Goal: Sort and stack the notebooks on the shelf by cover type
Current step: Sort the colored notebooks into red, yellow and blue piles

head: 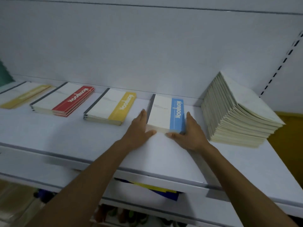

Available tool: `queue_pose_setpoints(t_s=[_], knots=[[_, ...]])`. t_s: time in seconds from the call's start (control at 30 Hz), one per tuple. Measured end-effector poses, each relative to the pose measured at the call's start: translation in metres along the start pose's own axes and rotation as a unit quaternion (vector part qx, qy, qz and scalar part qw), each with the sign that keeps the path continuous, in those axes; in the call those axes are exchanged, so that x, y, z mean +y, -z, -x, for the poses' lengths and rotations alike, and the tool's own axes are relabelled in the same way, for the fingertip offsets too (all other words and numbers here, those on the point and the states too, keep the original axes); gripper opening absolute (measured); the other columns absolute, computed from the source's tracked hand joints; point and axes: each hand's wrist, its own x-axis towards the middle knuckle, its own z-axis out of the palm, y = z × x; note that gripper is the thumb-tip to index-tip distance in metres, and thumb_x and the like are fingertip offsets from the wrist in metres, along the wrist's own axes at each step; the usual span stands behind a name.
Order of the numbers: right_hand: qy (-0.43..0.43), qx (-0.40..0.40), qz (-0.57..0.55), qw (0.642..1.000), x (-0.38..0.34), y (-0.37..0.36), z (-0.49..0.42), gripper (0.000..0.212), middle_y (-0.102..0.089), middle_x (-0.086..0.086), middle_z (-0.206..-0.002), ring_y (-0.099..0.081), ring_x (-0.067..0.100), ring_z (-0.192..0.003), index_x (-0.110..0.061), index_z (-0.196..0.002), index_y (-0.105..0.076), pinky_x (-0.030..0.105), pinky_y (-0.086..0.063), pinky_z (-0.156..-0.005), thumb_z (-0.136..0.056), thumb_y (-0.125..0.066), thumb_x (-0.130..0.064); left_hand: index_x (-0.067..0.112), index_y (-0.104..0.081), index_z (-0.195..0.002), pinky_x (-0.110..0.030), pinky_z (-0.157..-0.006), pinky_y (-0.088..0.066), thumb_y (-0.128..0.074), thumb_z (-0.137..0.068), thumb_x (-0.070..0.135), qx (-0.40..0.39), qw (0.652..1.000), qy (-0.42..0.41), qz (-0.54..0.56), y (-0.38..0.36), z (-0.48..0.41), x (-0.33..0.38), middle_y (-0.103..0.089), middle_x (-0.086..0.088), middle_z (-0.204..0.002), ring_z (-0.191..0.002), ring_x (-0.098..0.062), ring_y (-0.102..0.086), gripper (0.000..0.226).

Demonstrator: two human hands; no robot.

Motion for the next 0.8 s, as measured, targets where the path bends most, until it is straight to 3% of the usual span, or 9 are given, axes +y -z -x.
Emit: queue_pose_setpoints(t_s=[0.07, 0.2, 0.4, 0.57, 0.7, 0.8], knots=[[-0.008, 0.037, 0.042, 0.998, -0.019, -0.004, 0.015, 0.093, -0.043, 0.013, -0.139, -0.041, 0.028, -0.127, -0.009, -0.141, -0.03, 0.046, -0.039, -0.103, -0.073, -0.072, -0.055, 0.004, -0.011, -0.149, -0.024, -0.113, -0.009, -0.061, -0.09, 0.03, 0.029, 0.998, -0.049, -0.036, 0.01, 0.027, 0.0, -0.012, -0.01, -0.158, -0.144, -0.023, -0.015, 0.082], [0.089, 0.128, 0.043, 0.987, -0.093, -0.04, 0.069, 0.073, -0.036, 0.013, -0.149, -0.03, 0.028, -0.138, -0.008, -0.145, -0.032, 0.041, -0.026, -0.113, -0.088, -0.062, -0.042, 0.005, -0.038, -0.141, -0.04, -0.108, -0.03, -0.066, -0.086, 0.026, 0.121, 0.97, -0.147, -0.15, 0.056, 0.1, -0.019, -0.031, -0.012, -0.152, -0.138, -0.029, -0.033, 0.065], [0.181, 0.062, 0.032, 0.981, -0.195, -0.12, 0.146, 0.067, -0.032, 0.005, -0.153, -0.025, 0.022, -0.141, -0.016, -0.147, -0.03, 0.041, -0.022, -0.115, -0.092, -0.055, -0.044, 0.014, -0.028, -0.147, -0.043, -0.114, -0.022, -0.059, -0.089, 0.039, 0.157, 0.952, -0.049, -0.258, 0.125, 0.227, -0.099, -0.022, -0.006, -0.156, -0.145, -0.023, -0.017, 0.071], [0.247, 0.008, 0.008, 0.969, -0.256, -0.178, 0.196, 0.061, -0.047, 0.005, -0.139, -0.04, 0.022, -0.129, -0.013, -0.141, -0.038, 0.036, -0.03, -0.106, -0.091, -0.057, -0.042, 0.004, -0.04, -0.14, -0.052, -0.106, -0.034, -0.07, -0.084, 0.03, 0.183, 0.947, 0.024, -0.262, 0.16, 0.332, -0.149, -0.036, -0.015, -0.149, -0.138, -0.033, -0.033, 0.069], [0.297, -0.019, 0.009, 0.955, -0.302, -0.224, 0.227, 0.061, -0.049, 0.006, -0.137, -0.042, 0.023, -0.128, -0.012, -0.139, -0.041, 0.041, -0.033, -0.106, -0.09, -0.059, -0.044, 0.01, -0.03, -0.146, -0.045, -0.114, -0.022, -0.061, -0.089, 0.037, 0.192, 0.94, 0.091, -0.268, 0.179, 0.391, -0.184, -0.027, -0.008, -0.154, -0.143, -0.024, -0.023, 0.07], [0.321, -0.028, 0.006, 0.947, -0.329, -0.251, 0.235, 0.06, -0.048, 0.004, -0.139, -0.041, 0.021, -0.129, -0.014, -0.139, -0.041, 0.035, -0.027, -0.109, -0.09, -0.06, -0.042, 0.009, -0.033, -0.145, -0.044, -0.112, -0.025, -0.064, -0.086, 0.038, 0.202, 0.929, 0.122, -0.284, 0.191, 0.415, -0.209, -0.031, -0.009, -0.152, -0.141, -0.026, -0.027, 0.072]])
